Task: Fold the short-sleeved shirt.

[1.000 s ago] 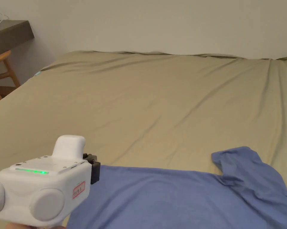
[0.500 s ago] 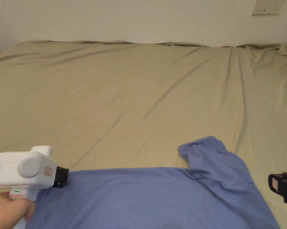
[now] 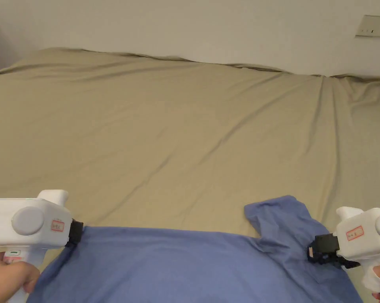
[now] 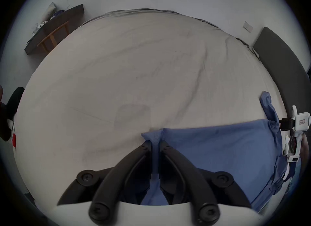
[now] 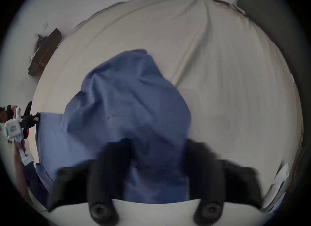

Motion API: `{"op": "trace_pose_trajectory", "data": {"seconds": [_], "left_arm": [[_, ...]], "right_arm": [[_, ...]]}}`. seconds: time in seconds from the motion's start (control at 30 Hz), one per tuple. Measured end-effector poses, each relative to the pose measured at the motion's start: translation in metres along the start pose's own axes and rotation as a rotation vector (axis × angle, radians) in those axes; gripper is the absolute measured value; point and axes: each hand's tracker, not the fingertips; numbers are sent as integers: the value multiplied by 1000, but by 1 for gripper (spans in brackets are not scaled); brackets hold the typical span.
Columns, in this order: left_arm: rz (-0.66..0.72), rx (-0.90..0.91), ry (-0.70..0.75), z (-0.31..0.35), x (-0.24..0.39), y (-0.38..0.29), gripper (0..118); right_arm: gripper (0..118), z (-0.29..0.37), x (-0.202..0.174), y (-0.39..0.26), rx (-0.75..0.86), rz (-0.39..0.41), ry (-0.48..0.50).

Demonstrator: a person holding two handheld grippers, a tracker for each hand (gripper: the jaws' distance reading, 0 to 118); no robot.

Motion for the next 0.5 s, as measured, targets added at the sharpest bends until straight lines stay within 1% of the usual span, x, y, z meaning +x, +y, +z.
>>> {"op": "trace_pose_trajectory", "data": {"seconds": [0.03,0.07,0.1,0.17,0.23,0.27,0.33,0.43,0.5], "left_arm": [[2,2,-1,-2,-2,1,7],[5,-16,-15,-2,-1,0,6],[0,-13,-16,-2,1,0,6],[-9,-3,-38,-1,1,1,5],[0,9,-82,8,2,1,4],[-9,17,-99,16,2,0,4],[-38,61,-120,35,1,-1,4],[-48,118,-137,73,-3,-3,4],[-51,161,-165,101,-9,-9,4]], "right_arm": [[9,2,-3,-1,6,4,-34],[8,6,-6,-1,32,3,-65],[8,9,-8,-3,35,5,-52],[8,18,-13,-7,54,46,-37],[8,35,-14,-12,113,33,-15],[7,46,-16,-15,149,28,14],[7,70,-17,-22,199,66,61],[7,111,-24,-38,251,126,68],[7,136,-26,-54,268,144,83]]}}
